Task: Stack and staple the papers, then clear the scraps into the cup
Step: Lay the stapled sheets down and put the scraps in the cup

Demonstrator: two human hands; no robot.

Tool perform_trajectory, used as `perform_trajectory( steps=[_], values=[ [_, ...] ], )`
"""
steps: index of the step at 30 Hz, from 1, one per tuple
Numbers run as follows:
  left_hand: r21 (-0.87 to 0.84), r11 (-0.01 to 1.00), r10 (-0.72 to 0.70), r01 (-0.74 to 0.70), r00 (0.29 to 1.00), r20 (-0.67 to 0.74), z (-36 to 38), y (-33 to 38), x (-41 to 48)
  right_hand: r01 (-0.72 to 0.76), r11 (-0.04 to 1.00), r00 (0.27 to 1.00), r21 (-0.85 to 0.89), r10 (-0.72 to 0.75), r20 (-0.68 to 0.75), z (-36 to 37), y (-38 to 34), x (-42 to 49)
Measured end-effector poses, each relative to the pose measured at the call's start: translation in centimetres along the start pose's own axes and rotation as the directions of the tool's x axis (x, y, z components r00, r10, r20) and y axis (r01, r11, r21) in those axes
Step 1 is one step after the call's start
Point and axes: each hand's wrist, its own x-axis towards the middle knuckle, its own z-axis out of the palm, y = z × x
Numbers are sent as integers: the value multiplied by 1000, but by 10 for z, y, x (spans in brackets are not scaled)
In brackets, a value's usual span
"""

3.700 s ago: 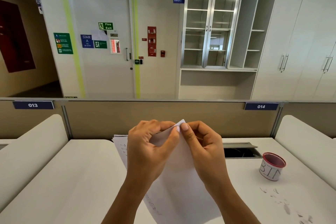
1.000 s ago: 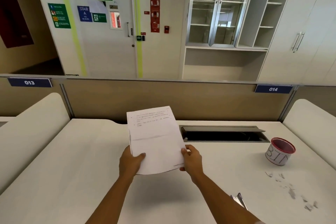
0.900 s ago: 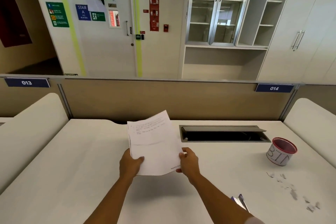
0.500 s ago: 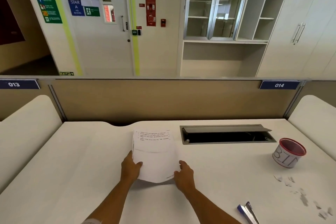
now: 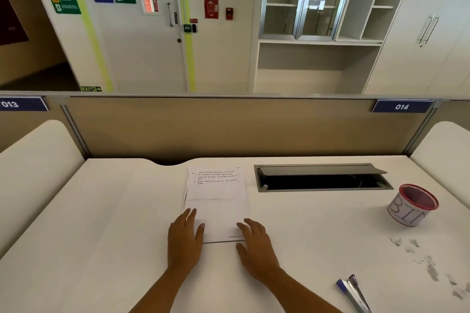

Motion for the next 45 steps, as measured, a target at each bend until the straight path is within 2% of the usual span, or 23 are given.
perform_trajectory(
  steps=[4,14,23,38,45],
  values=[
    [15,995,99,-99,995,-13,8,-7,-22,79,995,996,-67,-76,52,15,5,-4],
    [128,987,69,-92,982,174,25,-24,-22,95,989,986,-113,-78,149,16,15,4],
    [144,989,15,-45,979,203,19,-13,-47,53,992,998,-113,-48,44,18,18,-28],
    [182,954,171,-238,932,319,34,45,-143,29,998,997,-64,-24,76,9,26,-121],
    [131,955,205,-267,909,362,56,97,-162,12,992,1000,-123,-13,-12,-18,50,-144]
  ],
)
